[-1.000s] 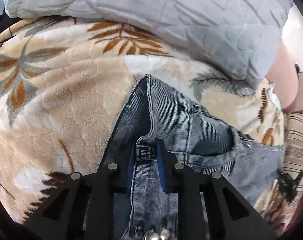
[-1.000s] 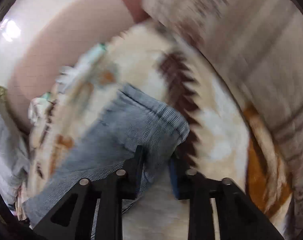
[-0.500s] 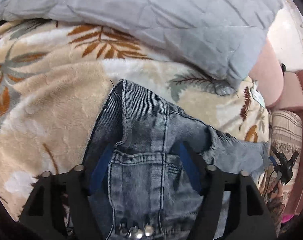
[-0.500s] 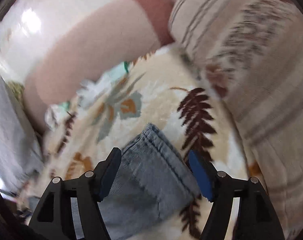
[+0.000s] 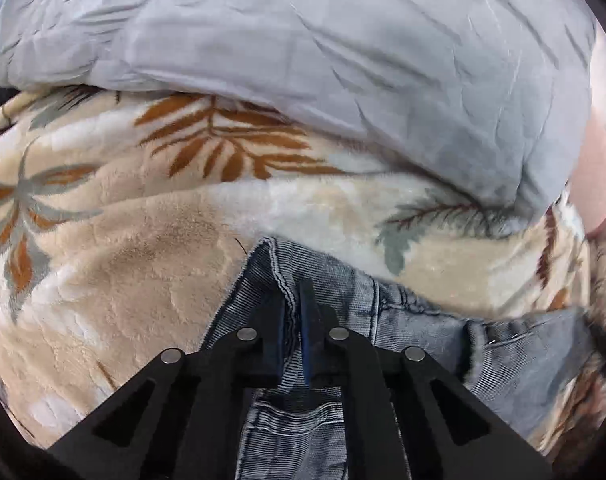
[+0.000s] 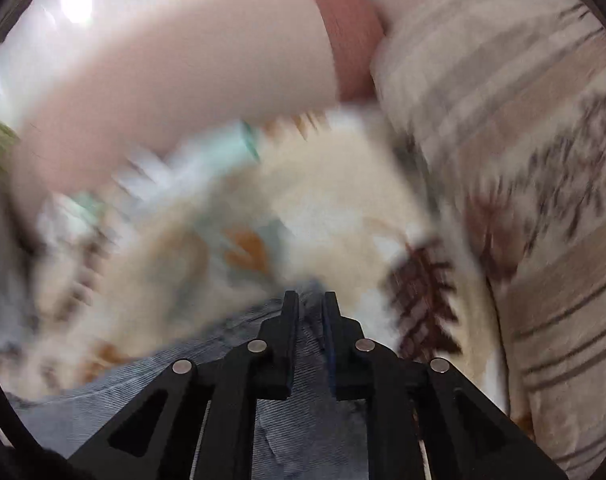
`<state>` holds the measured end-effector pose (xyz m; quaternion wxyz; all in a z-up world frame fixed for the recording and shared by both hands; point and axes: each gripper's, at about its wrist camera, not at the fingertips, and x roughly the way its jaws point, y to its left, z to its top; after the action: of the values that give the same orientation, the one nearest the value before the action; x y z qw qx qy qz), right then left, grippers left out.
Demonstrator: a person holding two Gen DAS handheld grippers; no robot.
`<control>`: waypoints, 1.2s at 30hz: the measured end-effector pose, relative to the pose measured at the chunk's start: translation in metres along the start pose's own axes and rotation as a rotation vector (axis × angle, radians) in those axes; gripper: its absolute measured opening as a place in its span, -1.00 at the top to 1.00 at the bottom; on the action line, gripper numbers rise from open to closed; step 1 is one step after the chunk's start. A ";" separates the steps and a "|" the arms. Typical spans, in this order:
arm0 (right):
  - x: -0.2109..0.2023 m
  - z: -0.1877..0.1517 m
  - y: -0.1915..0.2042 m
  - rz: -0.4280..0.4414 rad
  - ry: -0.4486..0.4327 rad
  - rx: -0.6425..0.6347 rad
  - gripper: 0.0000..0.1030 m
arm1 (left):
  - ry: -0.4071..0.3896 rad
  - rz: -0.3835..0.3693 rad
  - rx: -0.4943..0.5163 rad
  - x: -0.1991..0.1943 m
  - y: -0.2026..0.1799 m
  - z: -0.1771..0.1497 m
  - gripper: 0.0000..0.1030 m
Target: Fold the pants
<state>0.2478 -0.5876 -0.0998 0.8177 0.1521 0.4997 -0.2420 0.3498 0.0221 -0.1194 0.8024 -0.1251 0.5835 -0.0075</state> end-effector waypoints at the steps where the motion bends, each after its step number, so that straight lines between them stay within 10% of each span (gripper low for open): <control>1: -0.009 -0.005 -0.007 0.051 -0.030 0.028 0.68 | 0.000 -0.026 -0.016 -0.009 0.006 0.001 0.91; 3: -0.031 -0.014 -0.022 0.105 -0.080 0.087 0.55 | -0.003 -0.079 -0.025 -0.026 0.017 -0.002 0.89; 5: -0.053 -0.029 -0.044 0.132 -0.108 0.150 -0.07 | 0.007 -0.132 -0.019 -0.045 0.031 -0.013 0.80; 9: -0.074 -0.068 -0.085 0.206 -0.100 0.252 -0.08 | 0.054 -0.250 -0.023 -0.062 0.047 -0.054 -0.04; 15: -0.042 -0.100 -0.088 0.381 -0.003 0.417 -0.06 | 0.118 -0.262 -0.001 -0.045 0.024 -0.097 0.03; 16: -0.034 -0.101 -0.082 0.408 0.020 0.431 0.15 | 0.114 -0.221 0.015 -0.042 0.014 -0.100 0.12; 17: -0.032 -0.100 -0.078 0.452 0.028 0.441 0.81 | 0.100 -0.181 0.032 -0.045 0.011 -0.099 0.36; 22: -0.085 -0.094 -0.066 0.386 -0.150 0.326 0.81 | 0.077 -0.111 0.018 -0.051 0.022 -0.088 0.67; 25: -0.072 -0.096 -0.065 0.184 -0.055 0.265 0.74 | 0.057 -0.096 -0.038 -0.056 0.043 -0.082 0.67; 31: -0.087 -0.112 -0.107 0.237 -0.106 0.406 0.65 | 0.061 -0.185 -0.095 -0.066 0.072 -0.087 0.67; 36: -0.082 -0.124 -0.106 0.293 -0.054 0.418 0.49 | 0.108 -0.253 0.014 -0.060 0.045 -0.108 -0.01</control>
<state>0.0663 -0.5951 -0.0836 0.8079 0.3820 0.3895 -0.2227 0.2228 0.0547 -0.1037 0.7633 -0.1914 0.6053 -0.1196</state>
